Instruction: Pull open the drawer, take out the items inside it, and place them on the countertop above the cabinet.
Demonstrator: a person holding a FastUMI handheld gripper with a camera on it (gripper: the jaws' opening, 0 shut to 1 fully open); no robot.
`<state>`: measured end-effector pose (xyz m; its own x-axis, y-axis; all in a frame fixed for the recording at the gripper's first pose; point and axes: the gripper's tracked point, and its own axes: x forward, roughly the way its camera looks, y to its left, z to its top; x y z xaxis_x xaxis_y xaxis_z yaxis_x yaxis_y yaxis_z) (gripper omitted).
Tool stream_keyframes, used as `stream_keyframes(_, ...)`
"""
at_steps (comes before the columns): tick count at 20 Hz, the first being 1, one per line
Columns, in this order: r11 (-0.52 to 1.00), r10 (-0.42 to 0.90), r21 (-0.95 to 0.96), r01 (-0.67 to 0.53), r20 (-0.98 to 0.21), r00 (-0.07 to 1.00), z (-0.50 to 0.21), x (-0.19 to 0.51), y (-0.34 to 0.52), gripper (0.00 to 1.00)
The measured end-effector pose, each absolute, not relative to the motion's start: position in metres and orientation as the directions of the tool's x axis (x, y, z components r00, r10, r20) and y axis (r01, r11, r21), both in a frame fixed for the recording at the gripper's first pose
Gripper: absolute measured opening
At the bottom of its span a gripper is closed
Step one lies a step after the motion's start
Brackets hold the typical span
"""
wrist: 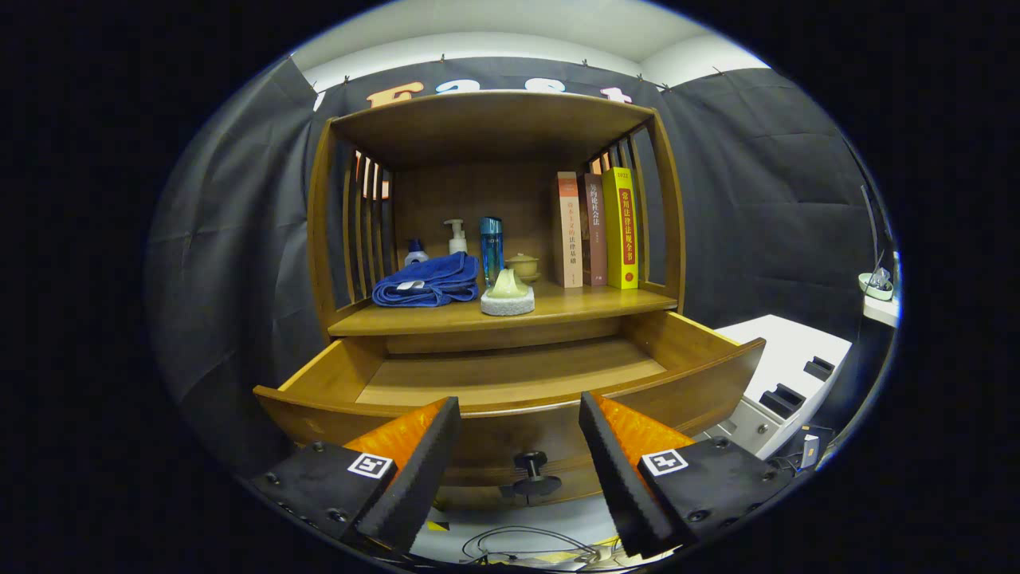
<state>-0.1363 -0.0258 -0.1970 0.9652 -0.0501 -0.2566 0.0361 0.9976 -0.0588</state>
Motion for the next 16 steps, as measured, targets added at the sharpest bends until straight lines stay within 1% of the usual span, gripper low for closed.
stream_keyframes(6,0.995,-0.033,-0.099,0.007,-0.264,0.964,-0.212,-0.132,-0.017,0.94)
stream_keyframes(12,0.998,-0.051,-0.060,0.037,-0.265,0.963,-0.215,-0.131,-0.018,0.93)
stream_keyframes(16,0.992,-0.059,-0.119,0.027,-0.276,0.959,-0.212,-0.130,-0.016,0.93)
